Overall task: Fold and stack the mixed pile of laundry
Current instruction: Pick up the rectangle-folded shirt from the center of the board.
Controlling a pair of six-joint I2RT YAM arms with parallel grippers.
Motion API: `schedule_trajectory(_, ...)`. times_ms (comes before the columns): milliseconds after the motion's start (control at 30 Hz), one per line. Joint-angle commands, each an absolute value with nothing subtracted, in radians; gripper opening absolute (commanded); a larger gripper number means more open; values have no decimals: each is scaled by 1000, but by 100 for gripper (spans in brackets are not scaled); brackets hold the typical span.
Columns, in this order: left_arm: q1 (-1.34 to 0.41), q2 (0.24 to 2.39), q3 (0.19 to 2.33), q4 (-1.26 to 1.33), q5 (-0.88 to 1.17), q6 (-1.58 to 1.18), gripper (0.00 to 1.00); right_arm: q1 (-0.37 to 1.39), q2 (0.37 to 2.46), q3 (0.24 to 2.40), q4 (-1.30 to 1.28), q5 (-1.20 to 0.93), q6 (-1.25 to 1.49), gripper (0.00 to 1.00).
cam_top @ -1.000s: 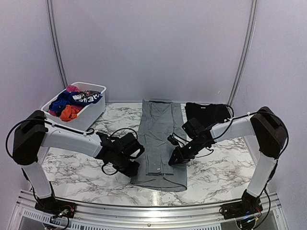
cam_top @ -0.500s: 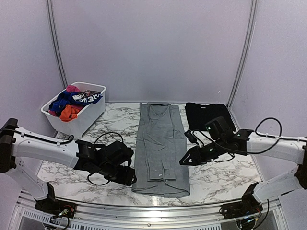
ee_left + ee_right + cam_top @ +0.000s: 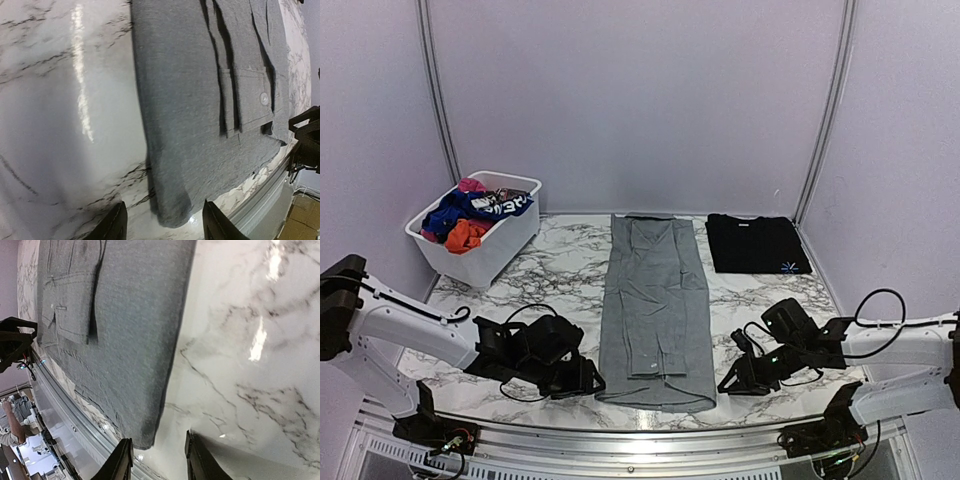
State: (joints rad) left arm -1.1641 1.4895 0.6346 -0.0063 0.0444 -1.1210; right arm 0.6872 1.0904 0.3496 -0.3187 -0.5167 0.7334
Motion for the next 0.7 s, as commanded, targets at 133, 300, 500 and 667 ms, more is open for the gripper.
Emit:
schedule_trajectory(133,-1174,1605,629,118,100,-1157,45,695,1232,331,-105,-563,774,31)
schedule_trajectory(300,-1187,1633,649,115,105,-1159,36,700,1254,322,-90,-568,762,24)
schedule_trajectory(500,-1196,1628,653,113,91,-1158,26,701,1235,311,-66,-593,774,14)
schedule_trajectory(667,-1205,1651,669,118,100,-1156,18,701,1239,286,-37,-603,786,7)
